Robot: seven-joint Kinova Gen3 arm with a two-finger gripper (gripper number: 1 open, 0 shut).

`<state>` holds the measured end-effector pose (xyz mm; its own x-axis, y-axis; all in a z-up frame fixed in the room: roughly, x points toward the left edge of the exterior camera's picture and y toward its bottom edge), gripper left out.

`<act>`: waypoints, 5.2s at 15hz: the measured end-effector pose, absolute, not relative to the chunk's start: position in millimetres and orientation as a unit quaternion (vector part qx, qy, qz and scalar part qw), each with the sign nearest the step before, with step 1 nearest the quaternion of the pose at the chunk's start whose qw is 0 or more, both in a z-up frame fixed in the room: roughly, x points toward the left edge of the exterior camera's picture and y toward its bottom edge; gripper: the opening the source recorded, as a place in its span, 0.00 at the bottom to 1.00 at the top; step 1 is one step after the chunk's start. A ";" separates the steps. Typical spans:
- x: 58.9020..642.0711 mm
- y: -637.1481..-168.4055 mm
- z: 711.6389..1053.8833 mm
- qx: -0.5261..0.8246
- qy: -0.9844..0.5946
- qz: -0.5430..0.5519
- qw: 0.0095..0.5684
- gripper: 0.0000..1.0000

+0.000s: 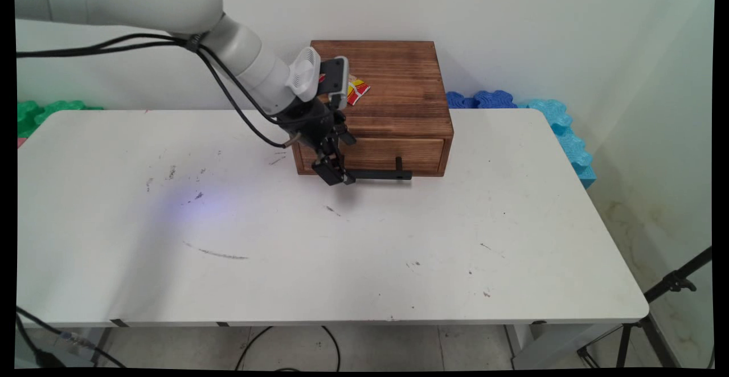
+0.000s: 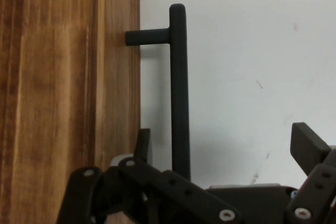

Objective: Open the drawer

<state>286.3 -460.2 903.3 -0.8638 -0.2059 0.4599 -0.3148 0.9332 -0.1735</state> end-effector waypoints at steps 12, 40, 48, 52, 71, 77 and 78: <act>271.5 -476.7 865.0 0.127 -0.960 0.107 0.224 1.00; 252.9 -475.0 811.4 0.132 -0.965 0.088 0.211 1.00; 242.1 -438.5 811.9 0.116 -0.969 0.077 0.202 1.00; 236.4 -419.7 813.8 0.110 -0.971 0.071 0.202 1.00; 208.6 -327.3 827.5 0.078 -0.974 0.044 0.208 1.00; 204.1 -300.2 829.7 0.075 -0.975 0.034 0.208 1.00; 203.6 -295.7 830.0 0.076 -0.974 0.032 0.209 1.00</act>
<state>203.6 -295.7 830.0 -0.9012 -0.1348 0.4118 -0.1618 0.9863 -0.0310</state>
